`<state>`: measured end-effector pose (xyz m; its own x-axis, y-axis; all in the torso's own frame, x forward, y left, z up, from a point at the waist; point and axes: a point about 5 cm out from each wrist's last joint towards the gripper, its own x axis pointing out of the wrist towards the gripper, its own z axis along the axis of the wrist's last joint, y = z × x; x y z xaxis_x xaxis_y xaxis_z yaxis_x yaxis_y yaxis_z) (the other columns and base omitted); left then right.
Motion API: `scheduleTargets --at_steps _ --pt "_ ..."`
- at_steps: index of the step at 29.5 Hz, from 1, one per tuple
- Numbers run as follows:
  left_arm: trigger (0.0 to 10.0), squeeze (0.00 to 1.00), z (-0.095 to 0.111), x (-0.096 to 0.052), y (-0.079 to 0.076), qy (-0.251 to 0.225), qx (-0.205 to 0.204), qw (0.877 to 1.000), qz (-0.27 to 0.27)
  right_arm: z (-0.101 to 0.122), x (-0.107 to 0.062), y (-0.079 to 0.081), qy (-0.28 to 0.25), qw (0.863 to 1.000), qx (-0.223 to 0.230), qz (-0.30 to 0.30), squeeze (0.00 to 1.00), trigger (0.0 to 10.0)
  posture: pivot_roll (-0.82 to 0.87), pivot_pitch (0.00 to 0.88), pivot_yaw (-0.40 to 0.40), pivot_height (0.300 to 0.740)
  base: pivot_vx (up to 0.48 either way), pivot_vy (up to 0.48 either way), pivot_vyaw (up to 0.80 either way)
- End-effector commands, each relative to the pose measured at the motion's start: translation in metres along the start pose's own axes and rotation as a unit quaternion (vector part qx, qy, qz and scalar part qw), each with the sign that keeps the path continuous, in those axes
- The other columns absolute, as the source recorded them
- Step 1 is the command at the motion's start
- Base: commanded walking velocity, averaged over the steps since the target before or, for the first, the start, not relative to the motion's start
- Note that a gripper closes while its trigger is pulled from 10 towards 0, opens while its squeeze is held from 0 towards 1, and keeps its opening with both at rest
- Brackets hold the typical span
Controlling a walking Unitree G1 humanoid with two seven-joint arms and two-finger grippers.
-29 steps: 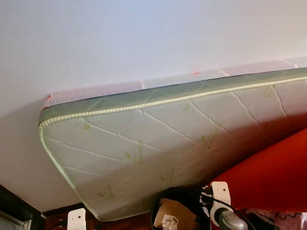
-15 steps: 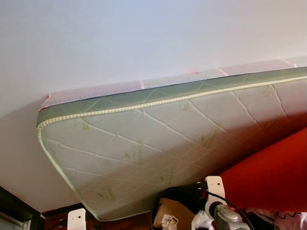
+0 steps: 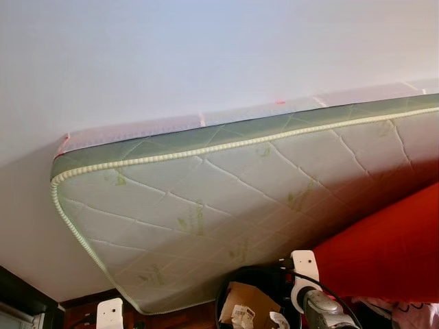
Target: Clean up the room
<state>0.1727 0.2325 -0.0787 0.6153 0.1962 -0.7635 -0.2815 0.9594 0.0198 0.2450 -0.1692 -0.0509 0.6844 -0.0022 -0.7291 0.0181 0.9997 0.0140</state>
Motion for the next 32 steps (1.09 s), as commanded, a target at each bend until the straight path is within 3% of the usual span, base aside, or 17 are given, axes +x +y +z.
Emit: scheduleTargets --at_steps 1,3,6,11,12,23,32 --pt "10.0 0.0 -0.004 -0.001 -0.001 0.003 -0.005 1.0 0.002 -0.002 -0.001 -0.012 0.009 0.999 0.025 -0.036 0.0 10.0 0.13 0.034 -0.042 0.74 0.0 0.0 0.0" --pt "10.0 0.0 -0.004 -0.001 -0.002 0.004 -0.005 1.0 0.001 -0.004 -0.002 -0.019 0.013 0.997 0.051 -0.056 0.0 10.0 0.12 0.035 -0.037 0.74 0.0 0.0 0.0" --pt "10.0 0.0 -0.004 -0.001 -0.002 0.005 -0.004 1.0 0.0 -0.009 -0.003 -0.021 0.025 0.997 0.046 -0.054 0.0 10.0 0.11 0.035 -0.037 0.74 0.0 0.0 0.0" --pt "10.0 0.0 -0.005 -0.001 -0.004 0.008 -0.002 1.0 -0.003 -0.068 -0.021 -0.038 0.066 0.996 0.04 -0.052 0.0 10.0 0.1 0.037 -0.04 0.74 0.0 0.0 0.0" --pt "10.0 0.0 -0.005 -0.001 -0.004 0.008 -0.002 1.0 -0.003 -0.071 -0.022 -0.038 0.07 0.995 0.039 -0.053 0.0 10.0 0.11 0.036 -0.042 0.74 0.0 0.0 0.0" --pt "10.0 0.0 -0.004 -0.001 -0.002 0.007 0.004 1.0 -0.006 -0.068 -0.019 -0.026 0.061 0.997 0.041 -0.029 0.0 10.0 0.1 0.014 -0.031 0.74 0.0 0.0 0.0" --pt "10.0 0.0 -0.004 -0.001 -0.002 0.007 0.006 1.0 -0.008 -0.067 -0.019 -0.025 0.057 0.998 0.032 -0.026 0.0 10.0 0.1 0.004 -0.031 0.74 0.0 0.0 0.0"
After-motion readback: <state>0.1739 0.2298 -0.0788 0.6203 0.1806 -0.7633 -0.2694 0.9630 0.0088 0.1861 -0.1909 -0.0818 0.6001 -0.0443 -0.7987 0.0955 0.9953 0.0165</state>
